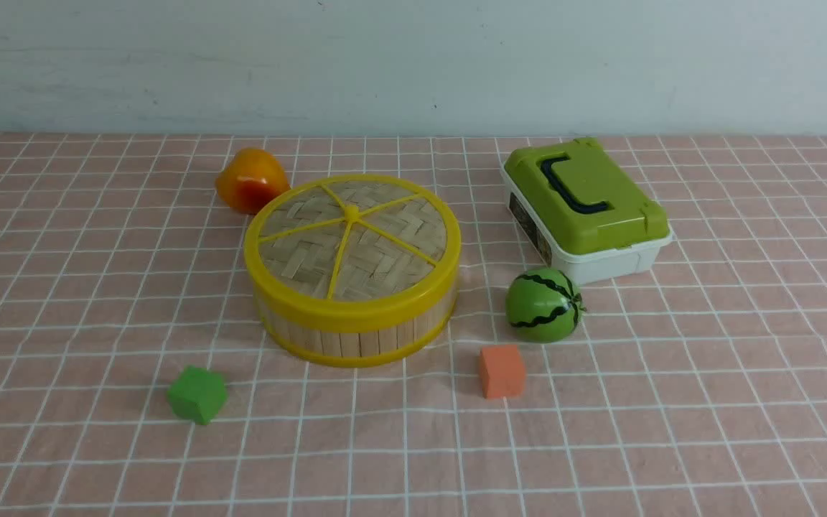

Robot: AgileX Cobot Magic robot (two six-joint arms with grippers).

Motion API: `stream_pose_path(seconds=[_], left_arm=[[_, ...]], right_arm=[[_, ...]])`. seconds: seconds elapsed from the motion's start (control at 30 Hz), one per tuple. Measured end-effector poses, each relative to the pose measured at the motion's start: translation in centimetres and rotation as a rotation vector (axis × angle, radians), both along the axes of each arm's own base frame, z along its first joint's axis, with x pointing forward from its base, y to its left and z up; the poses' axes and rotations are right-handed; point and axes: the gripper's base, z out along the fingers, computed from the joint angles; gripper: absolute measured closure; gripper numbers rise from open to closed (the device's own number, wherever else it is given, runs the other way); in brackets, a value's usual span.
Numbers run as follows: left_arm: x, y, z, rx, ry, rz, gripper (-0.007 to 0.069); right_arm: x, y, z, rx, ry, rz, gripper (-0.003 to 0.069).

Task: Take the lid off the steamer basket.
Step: Use the left arm to lift the lid of the steamer

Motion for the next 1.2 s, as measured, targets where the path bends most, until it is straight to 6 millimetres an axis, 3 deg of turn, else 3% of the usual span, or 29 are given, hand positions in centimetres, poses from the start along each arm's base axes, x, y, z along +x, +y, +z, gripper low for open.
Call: stream_pose_path(seconds=[1.2], left_arm=[[0.0,0.0,0.0,0.0,0.0,0.0,0.0547]], right_arm=[[0.0,0.0,0.0,0.0,0.0,0.0,0.0418]])
